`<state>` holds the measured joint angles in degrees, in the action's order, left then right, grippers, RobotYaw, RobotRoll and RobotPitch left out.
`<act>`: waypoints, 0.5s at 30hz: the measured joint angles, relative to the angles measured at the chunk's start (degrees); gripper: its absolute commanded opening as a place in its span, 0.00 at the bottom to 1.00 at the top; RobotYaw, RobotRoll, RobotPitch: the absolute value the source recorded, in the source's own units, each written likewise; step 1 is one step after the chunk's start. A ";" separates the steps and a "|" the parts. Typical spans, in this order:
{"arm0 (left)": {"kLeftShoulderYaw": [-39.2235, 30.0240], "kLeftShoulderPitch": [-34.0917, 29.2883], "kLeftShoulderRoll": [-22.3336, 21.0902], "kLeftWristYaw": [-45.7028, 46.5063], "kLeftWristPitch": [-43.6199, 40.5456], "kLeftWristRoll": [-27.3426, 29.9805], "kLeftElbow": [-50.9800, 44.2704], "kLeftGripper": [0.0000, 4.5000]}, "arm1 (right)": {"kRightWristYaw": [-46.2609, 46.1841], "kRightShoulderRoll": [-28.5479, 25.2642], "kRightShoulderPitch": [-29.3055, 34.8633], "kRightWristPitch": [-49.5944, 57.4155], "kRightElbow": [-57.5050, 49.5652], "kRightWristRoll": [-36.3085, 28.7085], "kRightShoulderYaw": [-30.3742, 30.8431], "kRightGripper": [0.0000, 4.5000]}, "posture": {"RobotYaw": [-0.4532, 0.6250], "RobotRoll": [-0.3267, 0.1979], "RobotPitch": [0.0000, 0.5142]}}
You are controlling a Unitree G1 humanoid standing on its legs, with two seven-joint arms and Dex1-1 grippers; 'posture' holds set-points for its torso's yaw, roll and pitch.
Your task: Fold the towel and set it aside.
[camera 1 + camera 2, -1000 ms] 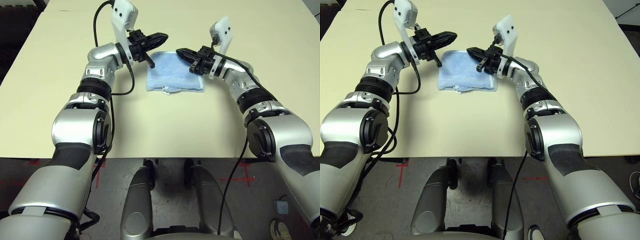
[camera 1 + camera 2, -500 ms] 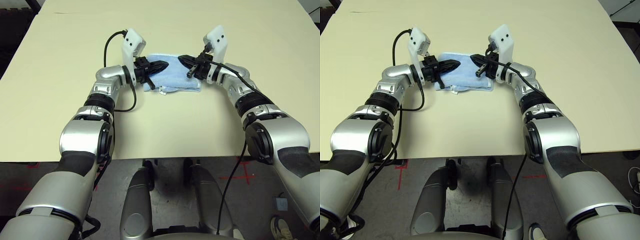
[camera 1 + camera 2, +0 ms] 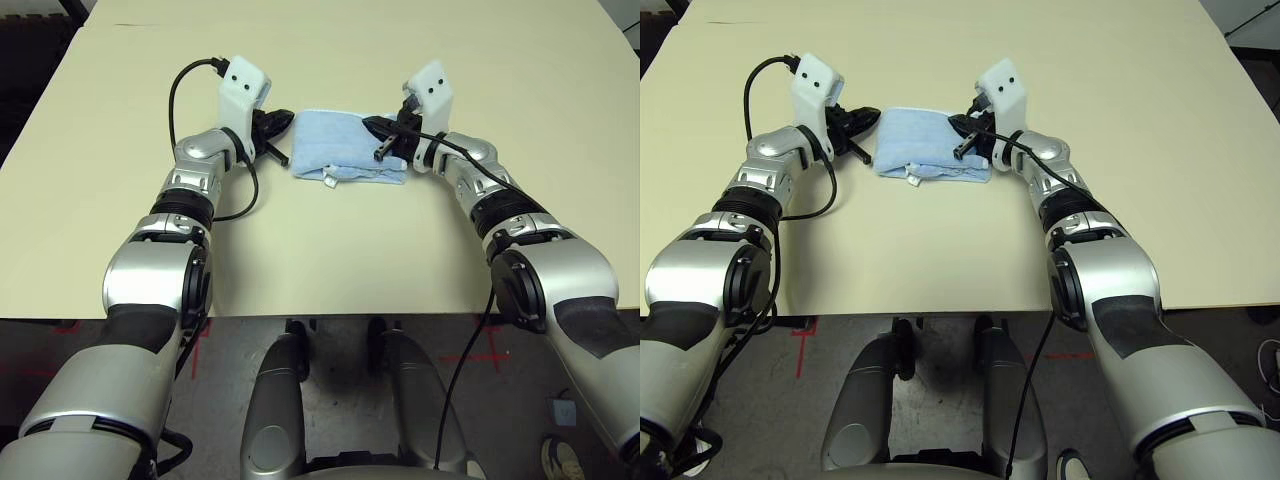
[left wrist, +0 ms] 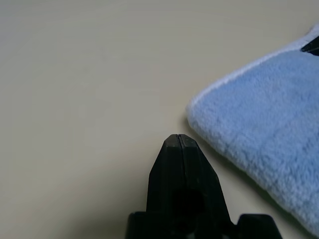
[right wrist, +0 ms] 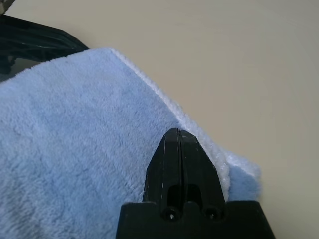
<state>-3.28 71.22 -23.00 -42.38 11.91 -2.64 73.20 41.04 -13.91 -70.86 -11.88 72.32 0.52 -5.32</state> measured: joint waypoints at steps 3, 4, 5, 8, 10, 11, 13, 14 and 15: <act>0.00 -0.06 -0.64 -0.97 0.00 -0.02 0.00 0.01 | 0.18 -1.17 0.00 0.28 0.01 -1.02 -1.08 0.00 | 0.34 0.62 0.55; -0.01 -0.05 -1.06 -1.16 0.00 -0.02 -0.01 0.01 | 0.40 -1.73 0.00 0.42 0.02 -1.40 -1.73 0.00 | 0.34 0.62 0.55; -0.06 -0.05 -1.43 -1.72 0.01 0.01 -0.01 0.01 | 0.93 -2.24 0.00 0.48 0.02 -1.81 -2.18 0.00 | 0.34 0.62 0.56; -0.95 -0.04 -3.33 -6.32 0.37 0.94 -0.12 0.01 | 5.21 -4.63 0.00 0.48 -0.06 -4.54 -4.59 0.00 | 0.34 0.62 0.56; -1.97 -0.04 -4.96 -10.20 1.10 2.14 -0.54 0.01 | 9.86 -6.20 0.00 0.36 -0.65 -6.85 -6.22 0.00 | 0.34 0.62 0.57; -2.69 -0.01 -6.36 -13.29 1.55 3.26 -0.98 0.00 | 13.78 -7.24 0.09 -0.02 -1.74 -8.38 -6.83 0.11 | 0.34 0.62 0.57; -3.64 0.06 -7.93 -17.60 1.89 4.84 -2.45 0.00 | 18.97 -8.84 0.43 -0.68 -4.03 -10.04 -7.18 0.23 | 0.34 0.62 0.57; -4.11 0.09 -8.64 -20.14 1.92 5.74 -3.25 0.00 | 21.89 -9.49 0.80 -0.88 -5.36 -10.98 -7.35 0.32 | 0.34 0.62 0.57; -4.61 0.12 -9.37 -22.54 1.82 6.47 -4.07 0.00 | 24.45 -10.11 1.33 -0.96 -6.79 -11.73 -7.46 0.40 | 0.34 0.62 0.57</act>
<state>-7.89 71.35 -32.37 -64.92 13.73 3.84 69.13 65.49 -24.02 -69.54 -12.84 65.53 -11.22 -12.78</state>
